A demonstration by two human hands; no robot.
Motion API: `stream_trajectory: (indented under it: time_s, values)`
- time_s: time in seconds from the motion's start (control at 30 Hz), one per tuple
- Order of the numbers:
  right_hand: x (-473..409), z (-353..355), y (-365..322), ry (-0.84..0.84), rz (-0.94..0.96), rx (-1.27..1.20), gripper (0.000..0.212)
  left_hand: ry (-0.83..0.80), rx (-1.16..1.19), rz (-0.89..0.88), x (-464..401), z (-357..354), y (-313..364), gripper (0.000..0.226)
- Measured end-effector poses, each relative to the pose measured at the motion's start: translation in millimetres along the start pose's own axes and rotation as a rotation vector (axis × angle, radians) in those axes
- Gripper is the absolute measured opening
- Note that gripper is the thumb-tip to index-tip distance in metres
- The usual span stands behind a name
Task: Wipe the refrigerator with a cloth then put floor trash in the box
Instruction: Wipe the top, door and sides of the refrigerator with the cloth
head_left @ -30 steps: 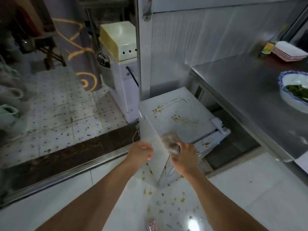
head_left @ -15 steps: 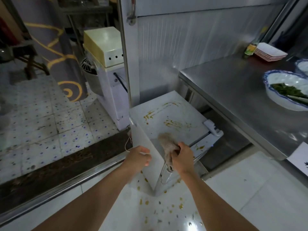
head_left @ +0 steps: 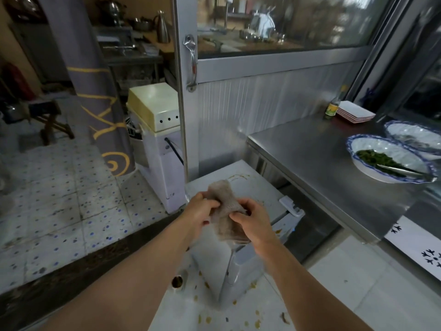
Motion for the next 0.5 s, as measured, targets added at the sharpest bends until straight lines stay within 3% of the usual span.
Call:
stream_trajectory:
  time_s: [0.1, 0.17, 0.33, 0.5]
  values:
    - [-9.7, -11.3, -2.1, -0.059, -0.080, -0.105, 0.017, -0.102, -0.054, -0.032, -12.7, 7.2, 19.2, 0.030]
    - [-18.5, -28.0, 0.4, -0.128, -0.152, -0.193, 0.026, -0.166, -0.089, -0.064, -25.2, 15.1, 33.6, 0.031]
    - [-42.0, -77.8, -19.6, -0.267, -0.212, -0.560, 0.027, -0.282, -0.033, -0.110, -71.1, 41.1, 63.7, 0.019]
    - [-66.1, -90.7, -24.2, -0.022, -0.267, -0.665, 0.035, -0.302, -0.155, -0.165, -114.7, 73.9, 90.3, 0.018]
Point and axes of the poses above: each hand's wrist, its own x-axis away from the middle knuckle, its own z-axis out of the back of the hand, y = z × x, the point moved 8 cm from there along -x, towards the middle knuckle, and after that the axes turned 7 degrees about -z, right-handed, at the moved point
